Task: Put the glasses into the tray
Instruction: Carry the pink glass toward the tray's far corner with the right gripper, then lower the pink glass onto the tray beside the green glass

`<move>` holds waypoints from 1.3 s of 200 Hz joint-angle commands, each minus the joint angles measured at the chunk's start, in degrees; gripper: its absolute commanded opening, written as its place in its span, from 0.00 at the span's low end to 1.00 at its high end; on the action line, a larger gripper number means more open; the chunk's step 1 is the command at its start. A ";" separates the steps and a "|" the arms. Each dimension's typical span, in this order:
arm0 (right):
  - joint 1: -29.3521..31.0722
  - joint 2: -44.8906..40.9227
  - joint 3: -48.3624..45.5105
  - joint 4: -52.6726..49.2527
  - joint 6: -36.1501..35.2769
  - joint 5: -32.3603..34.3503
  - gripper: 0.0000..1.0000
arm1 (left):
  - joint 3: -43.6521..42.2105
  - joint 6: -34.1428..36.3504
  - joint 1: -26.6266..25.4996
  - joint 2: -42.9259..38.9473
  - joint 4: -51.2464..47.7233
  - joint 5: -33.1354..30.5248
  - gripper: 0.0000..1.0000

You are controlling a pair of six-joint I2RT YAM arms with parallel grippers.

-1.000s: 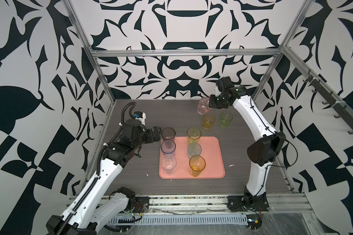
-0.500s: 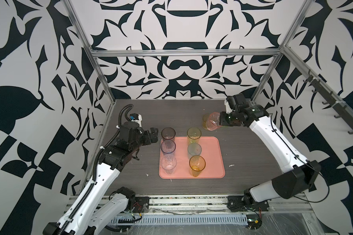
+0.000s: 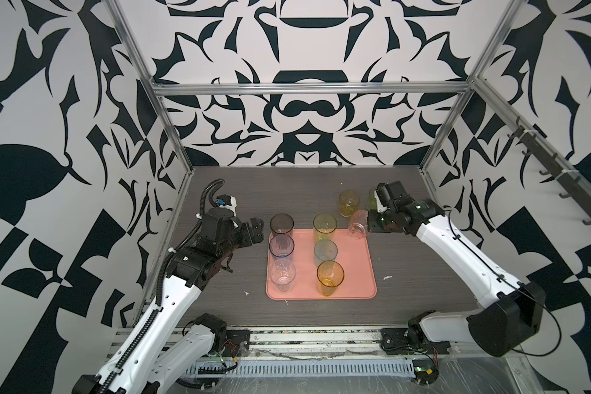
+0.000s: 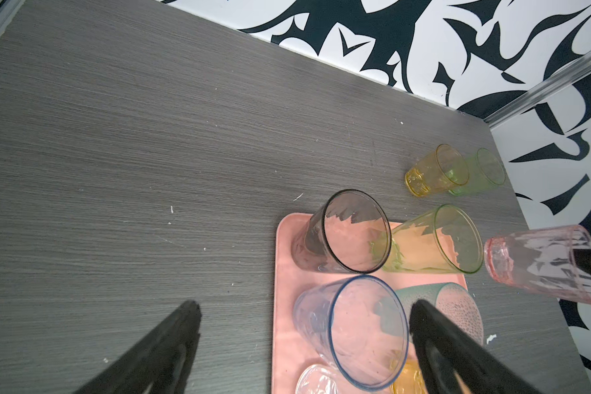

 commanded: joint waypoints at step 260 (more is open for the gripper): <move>1.01 13.81 -3.53 11.83 3.02 2.61 0.01 | -3.71 -1.59 0.18 -2.76 -0.99 -1.54 0.99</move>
